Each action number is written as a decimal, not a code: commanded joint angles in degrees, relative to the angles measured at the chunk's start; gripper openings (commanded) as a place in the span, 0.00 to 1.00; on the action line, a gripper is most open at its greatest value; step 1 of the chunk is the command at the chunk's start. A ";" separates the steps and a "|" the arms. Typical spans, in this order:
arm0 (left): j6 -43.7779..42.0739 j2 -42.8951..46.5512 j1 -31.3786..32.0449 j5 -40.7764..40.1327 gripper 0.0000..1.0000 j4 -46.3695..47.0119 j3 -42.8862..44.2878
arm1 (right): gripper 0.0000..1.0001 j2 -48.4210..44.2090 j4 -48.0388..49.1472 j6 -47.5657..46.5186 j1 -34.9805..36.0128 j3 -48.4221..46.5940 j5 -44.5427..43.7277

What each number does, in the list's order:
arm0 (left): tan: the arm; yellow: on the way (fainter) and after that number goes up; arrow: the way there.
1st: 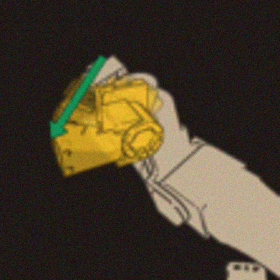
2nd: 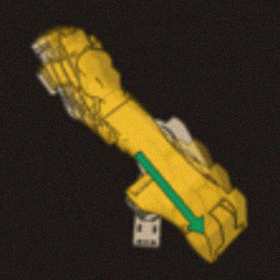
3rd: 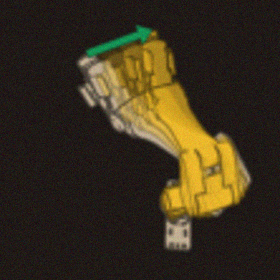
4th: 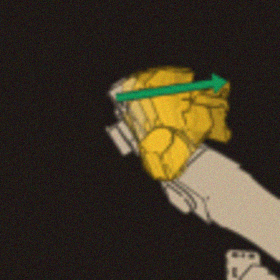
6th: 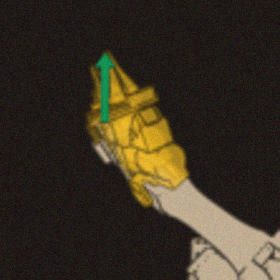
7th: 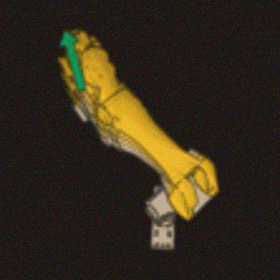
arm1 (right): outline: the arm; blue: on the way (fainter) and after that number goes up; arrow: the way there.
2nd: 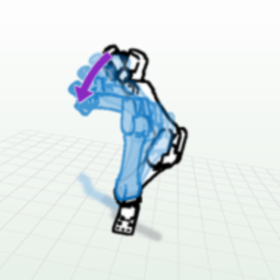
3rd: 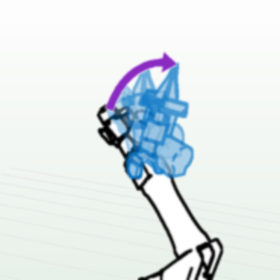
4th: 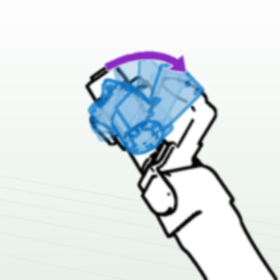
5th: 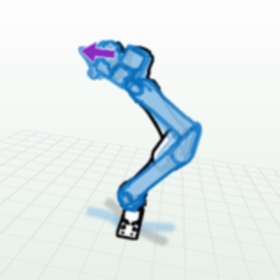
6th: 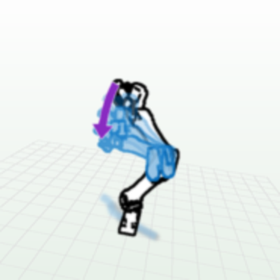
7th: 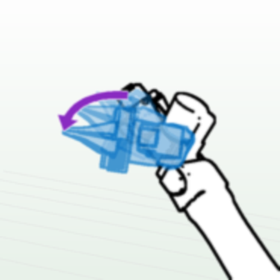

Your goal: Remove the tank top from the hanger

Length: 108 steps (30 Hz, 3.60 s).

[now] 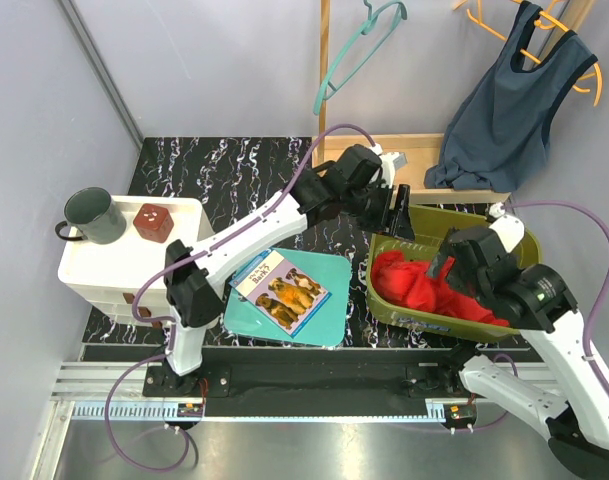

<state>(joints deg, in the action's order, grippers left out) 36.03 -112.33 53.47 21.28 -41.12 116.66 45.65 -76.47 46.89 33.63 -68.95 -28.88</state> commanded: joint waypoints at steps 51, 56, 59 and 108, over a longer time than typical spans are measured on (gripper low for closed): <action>-27.77 46.68 -13.05 -3.09 0.82 -10.47 -38.52 | 1.00 52.08 87.16 -73.60 -40.65 -31.77 -5.32; -25.49 46.33 -12.87 -1.16 0.82 -11.17 -39.49 | 1.00 54.28 88.94 -83.00 -42.33 -33.53 -2.41; -24.26 45.98 -12.87 -0.19 0.82 -11.78 -39.76 | 1.00 54.63 90.26 -86.27 -42.42 -33.62 -0.83; -11.25 27.52 -12.96 8.69 0.82 -15.30 -24.90 | 0.54 75.73 62.49 -69.13 -66.59 -70.71 80.73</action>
<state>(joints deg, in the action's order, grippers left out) 24.08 -85.71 40.23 28.95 -57.34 90.28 121.58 -13.87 -25.52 -32.80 -136.59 46.70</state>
